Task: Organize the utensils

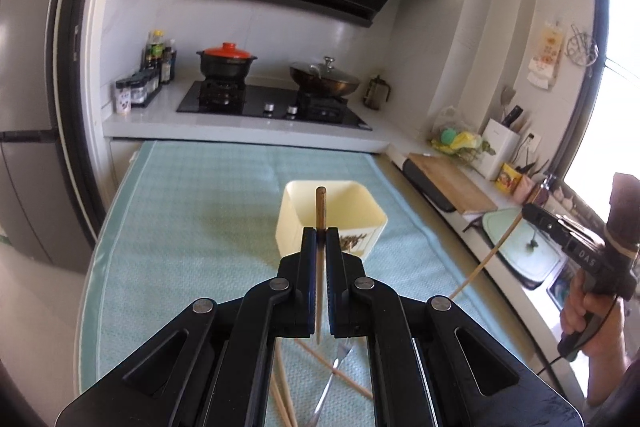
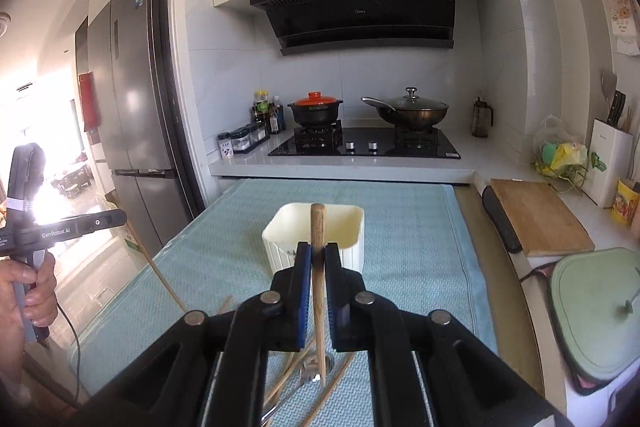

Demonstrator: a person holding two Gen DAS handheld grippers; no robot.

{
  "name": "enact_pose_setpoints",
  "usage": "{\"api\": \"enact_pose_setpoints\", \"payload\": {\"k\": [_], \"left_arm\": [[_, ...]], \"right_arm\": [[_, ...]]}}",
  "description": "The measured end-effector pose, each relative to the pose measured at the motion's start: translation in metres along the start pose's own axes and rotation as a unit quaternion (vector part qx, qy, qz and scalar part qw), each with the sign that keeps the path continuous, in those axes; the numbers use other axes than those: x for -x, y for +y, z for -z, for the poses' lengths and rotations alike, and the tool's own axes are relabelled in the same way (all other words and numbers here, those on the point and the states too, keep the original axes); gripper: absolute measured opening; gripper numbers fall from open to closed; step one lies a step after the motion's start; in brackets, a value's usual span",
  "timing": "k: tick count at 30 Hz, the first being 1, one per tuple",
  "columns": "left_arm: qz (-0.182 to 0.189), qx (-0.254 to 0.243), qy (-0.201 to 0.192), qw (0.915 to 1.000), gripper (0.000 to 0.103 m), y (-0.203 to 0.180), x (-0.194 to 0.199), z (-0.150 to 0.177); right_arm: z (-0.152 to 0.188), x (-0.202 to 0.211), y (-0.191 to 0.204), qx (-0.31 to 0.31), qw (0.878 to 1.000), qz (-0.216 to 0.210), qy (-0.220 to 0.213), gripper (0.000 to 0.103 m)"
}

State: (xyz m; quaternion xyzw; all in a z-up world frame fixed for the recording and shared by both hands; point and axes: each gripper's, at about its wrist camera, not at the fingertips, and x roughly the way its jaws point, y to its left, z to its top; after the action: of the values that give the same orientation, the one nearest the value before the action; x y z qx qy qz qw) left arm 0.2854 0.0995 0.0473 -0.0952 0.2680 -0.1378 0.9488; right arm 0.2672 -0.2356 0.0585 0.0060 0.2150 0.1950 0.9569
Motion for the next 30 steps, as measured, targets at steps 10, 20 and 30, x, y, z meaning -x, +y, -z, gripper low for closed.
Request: {"api": "enact_pose_setpoints", "payload": {"k": [10,20,30], "left_arm": [[0.006,-0.007,-0.052,0.9986,0.002,-0.013,-0.048,-0.091],[-0.012,-0.001,0.006,0.9999,0.002,-0.004,-0.154,-0.094],[-0.035,0.018,0.1,0.9942,0.002,0.02,-0.238,-0.053]], "right_arm": [[-0.089,-0.054,-0.001,0.003,0.998,0.003,-0.059,0.007],[-0.097,-0.159,-0.028,-0.044,0.999,-0.009,-0.006,0.007],[-0.049,-0.25,-0.063,-0.102,0.988,-0.011,0.112,0.007]]}}
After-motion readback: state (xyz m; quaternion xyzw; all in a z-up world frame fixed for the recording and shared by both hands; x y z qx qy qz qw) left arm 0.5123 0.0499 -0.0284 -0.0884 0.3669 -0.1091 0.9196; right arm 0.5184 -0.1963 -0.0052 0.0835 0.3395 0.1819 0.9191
